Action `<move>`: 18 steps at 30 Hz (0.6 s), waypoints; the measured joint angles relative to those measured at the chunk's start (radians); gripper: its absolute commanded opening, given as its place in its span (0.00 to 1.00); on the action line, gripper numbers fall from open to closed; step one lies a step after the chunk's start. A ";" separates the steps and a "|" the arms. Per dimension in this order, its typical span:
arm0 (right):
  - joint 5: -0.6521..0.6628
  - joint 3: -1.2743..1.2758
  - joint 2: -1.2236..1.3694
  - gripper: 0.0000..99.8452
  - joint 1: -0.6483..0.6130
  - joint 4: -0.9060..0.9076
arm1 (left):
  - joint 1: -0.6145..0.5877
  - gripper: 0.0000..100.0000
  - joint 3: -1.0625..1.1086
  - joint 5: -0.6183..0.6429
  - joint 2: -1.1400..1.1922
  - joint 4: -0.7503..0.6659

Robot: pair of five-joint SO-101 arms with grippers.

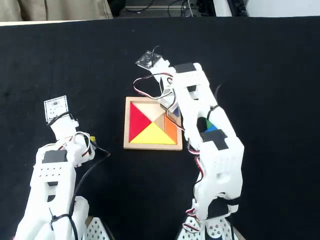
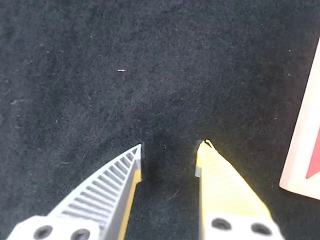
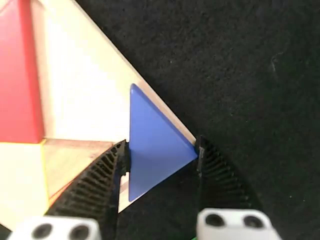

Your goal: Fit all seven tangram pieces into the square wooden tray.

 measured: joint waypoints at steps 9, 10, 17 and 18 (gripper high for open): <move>-0.106 0.002 0.000 0.13 0.000 -0.018 | 0.000 0.19 0.000 0.000 0.000 0.000; -0.114 0.002 0.000 0.13 -0.002 -0.014 | 0.000 0.19 0.000 0.000 0.000 0.000; -0.127 0.002 0.000 0.13 -0.029 0.031 | 0.000 0.19 0.000 0.000 0.000 0.000; -0.127 0.002 0.000 0.13 -0.031 0.031 | 0.000 0.19 0.000 0.000 0.000 0.000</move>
